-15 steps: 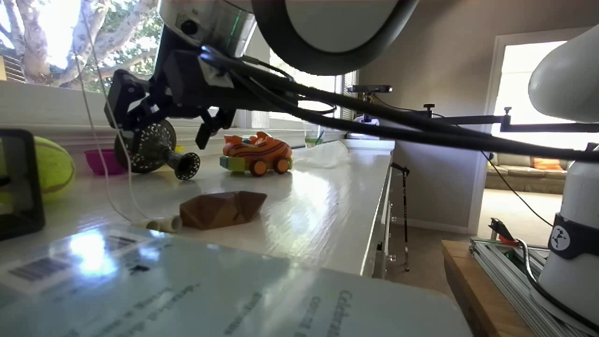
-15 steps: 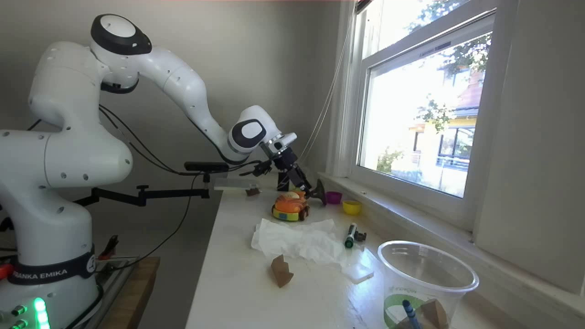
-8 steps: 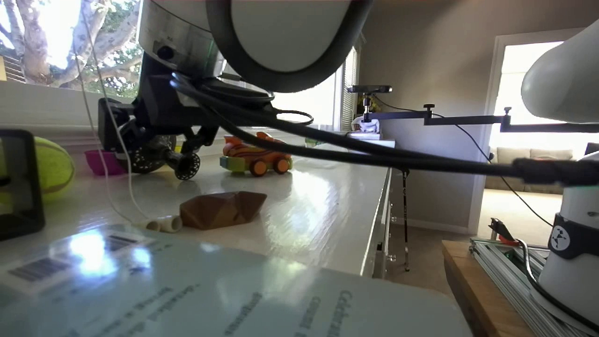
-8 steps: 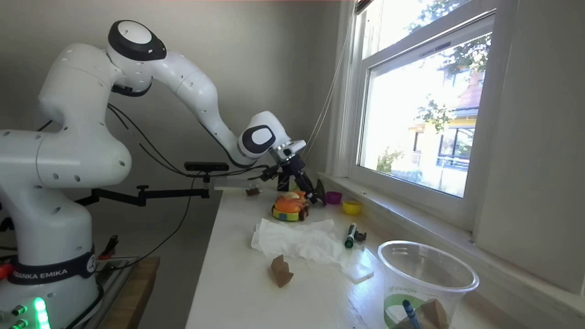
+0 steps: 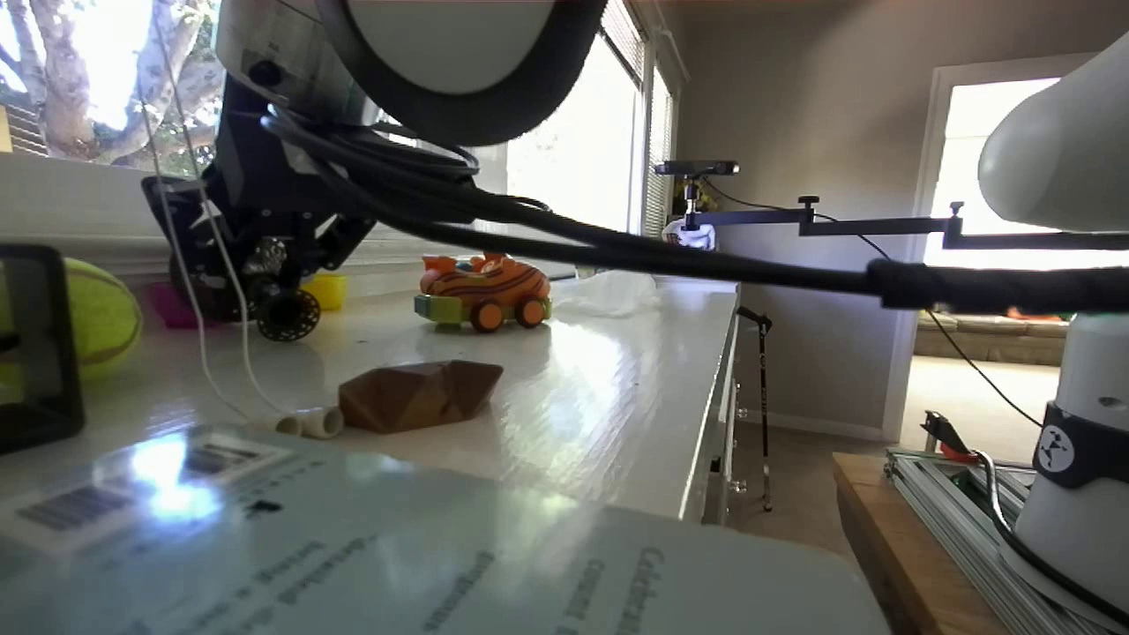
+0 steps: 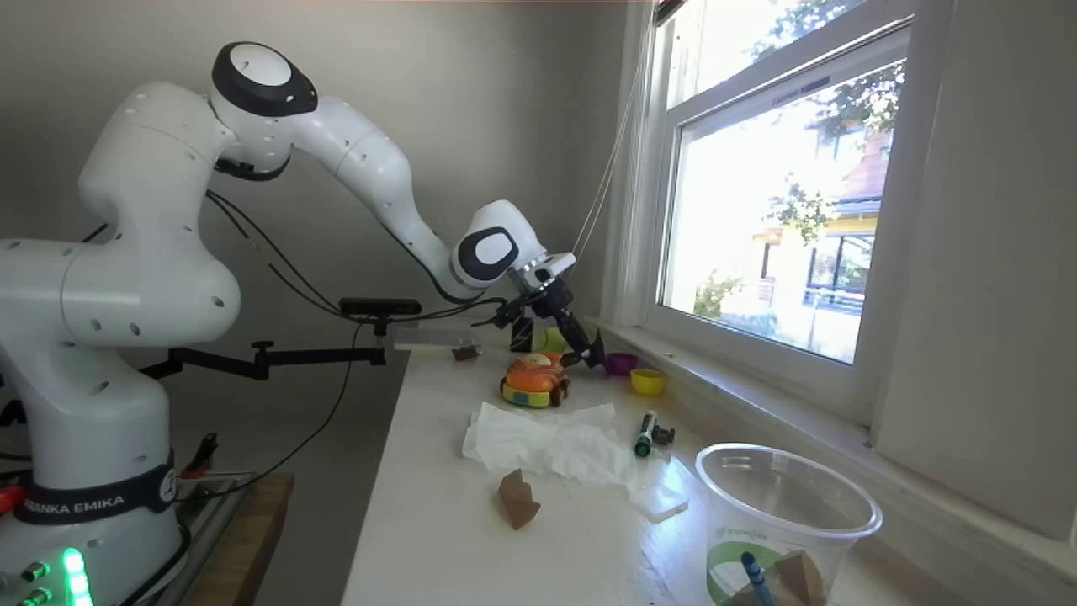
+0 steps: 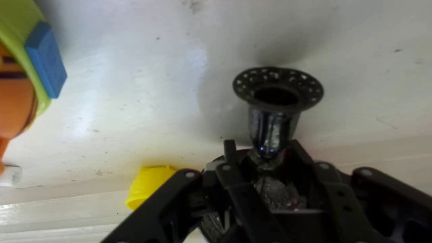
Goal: Put the black vase in an upright position
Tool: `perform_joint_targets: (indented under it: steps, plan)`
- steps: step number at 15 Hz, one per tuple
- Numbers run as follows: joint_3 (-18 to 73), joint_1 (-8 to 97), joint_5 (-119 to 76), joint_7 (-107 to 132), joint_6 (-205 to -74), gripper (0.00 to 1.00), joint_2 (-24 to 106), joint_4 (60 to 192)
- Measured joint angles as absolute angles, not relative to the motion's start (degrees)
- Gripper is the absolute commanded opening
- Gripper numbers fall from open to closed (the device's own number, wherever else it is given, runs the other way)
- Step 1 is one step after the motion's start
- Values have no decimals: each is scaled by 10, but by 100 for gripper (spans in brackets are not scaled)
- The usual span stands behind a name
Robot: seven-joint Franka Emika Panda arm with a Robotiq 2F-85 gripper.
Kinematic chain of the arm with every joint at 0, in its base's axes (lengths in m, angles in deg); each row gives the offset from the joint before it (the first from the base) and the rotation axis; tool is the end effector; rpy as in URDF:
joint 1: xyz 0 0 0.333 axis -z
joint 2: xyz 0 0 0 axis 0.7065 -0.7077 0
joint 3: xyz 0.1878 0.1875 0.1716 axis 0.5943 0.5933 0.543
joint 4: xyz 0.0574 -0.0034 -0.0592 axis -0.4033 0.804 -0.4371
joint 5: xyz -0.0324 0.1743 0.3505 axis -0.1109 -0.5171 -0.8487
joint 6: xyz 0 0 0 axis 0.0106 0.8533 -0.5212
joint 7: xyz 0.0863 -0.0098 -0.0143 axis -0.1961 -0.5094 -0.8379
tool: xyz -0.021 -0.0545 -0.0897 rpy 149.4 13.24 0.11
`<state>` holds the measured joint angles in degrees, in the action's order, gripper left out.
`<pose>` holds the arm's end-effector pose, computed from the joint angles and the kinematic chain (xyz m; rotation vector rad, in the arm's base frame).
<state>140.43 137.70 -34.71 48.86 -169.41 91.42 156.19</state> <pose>0.5688 0.2118 0.3594 2.7904 -0.5381 1.0312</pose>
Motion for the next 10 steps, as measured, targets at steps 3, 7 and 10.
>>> perform_joint_targets:
  steps: [3,7,10]
  plan:
    - [1396,1363,-348,480,-1695,13,916,1565]
    - [1330,1277,-346,444,-1727,13,930,1597]
    - [1261,1193,-345,410,-1773,12,949,1635]
